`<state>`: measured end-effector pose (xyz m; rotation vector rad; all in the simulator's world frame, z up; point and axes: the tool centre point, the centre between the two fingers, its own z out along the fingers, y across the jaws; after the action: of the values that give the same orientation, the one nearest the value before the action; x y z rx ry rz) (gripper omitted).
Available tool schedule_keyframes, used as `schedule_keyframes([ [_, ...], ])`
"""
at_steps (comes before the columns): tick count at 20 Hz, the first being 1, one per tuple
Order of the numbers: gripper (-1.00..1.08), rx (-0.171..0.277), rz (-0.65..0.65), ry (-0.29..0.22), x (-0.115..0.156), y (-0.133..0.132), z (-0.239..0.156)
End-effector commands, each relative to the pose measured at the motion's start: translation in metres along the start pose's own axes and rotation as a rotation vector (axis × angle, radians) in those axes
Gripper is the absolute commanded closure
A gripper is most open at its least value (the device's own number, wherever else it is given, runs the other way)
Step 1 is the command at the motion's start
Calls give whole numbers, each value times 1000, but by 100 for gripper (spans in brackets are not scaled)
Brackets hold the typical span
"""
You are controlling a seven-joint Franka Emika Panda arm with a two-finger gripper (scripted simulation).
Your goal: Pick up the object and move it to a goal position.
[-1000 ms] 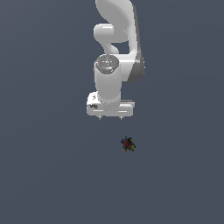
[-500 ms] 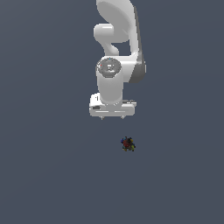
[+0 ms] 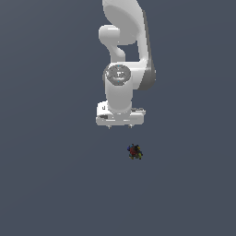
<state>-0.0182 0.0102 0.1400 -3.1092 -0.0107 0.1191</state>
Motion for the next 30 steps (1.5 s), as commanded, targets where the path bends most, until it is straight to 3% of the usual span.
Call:
schedule_keyframes([
  [1,-92,-4,-14,6,8,-6,4],
  [15,-92,-33,-130,63,71,-63,47],
  [30,-92,-36,-150,73,81,-73,69],
])
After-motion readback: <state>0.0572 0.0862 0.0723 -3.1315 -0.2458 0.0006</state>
